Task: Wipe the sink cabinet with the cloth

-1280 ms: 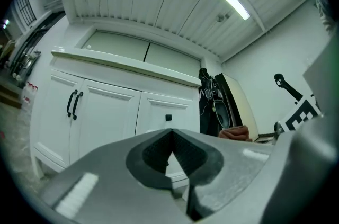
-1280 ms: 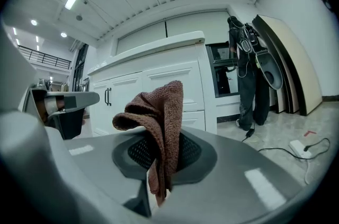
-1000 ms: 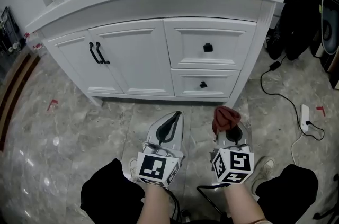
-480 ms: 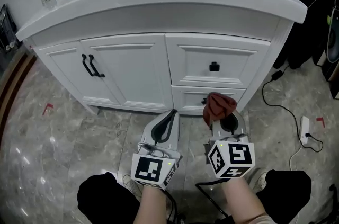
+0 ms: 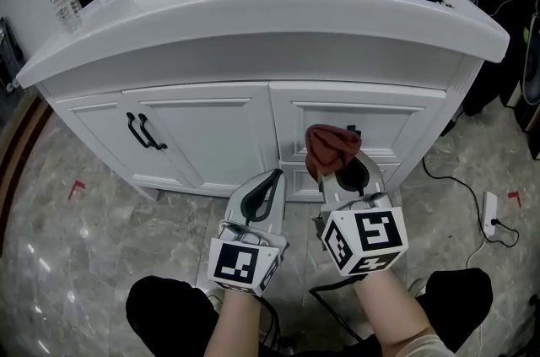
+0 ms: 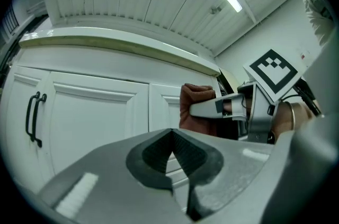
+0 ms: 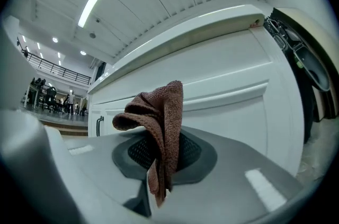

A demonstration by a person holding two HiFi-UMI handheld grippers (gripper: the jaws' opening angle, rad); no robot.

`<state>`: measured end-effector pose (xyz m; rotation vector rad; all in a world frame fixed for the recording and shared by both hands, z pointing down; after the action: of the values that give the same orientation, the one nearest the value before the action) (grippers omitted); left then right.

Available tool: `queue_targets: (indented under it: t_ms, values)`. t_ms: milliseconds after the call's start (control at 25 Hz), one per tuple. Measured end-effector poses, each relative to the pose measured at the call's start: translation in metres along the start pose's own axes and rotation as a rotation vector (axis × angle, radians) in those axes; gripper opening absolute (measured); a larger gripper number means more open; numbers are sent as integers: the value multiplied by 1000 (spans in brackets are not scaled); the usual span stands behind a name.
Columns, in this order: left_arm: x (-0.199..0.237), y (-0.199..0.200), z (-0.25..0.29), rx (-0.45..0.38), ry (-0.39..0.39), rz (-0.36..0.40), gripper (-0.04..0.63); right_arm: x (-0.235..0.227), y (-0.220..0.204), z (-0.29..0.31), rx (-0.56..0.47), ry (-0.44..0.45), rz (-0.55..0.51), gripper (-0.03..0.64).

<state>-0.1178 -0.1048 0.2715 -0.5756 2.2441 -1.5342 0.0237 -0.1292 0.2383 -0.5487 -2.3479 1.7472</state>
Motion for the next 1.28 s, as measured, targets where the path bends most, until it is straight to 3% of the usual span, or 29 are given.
queue_targets:
  t_ms: [280, 520, 800, 1280]
  values:
    - [31, 1, 14, -18, 48, 2, 0, 24, 8, 46, 0, 93, -4, 78]
    - [20, 6, 25, -18, -18, 67, 0, 22, 10, 56, 18, 125, -14, 80]
    - [0, 7, 23, -50, -33, -14, 0, -2, 17, 44, 10, 76, -68, 81]
    - [-25, 15, 32, -49, -72, 8, 0, -64, 36, 11, 8, -30, -75, 91]
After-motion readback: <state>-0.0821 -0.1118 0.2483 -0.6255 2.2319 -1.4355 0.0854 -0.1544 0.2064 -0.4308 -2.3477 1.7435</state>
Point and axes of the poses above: the fingertips, and each gripper's own axes: z forward along the fingers, x to its left, y out of its top, the point moved 7 cm from there along -z, backward along the fingers, and after that the axes turned 12 degrees about -x, right-handed, at the moved point
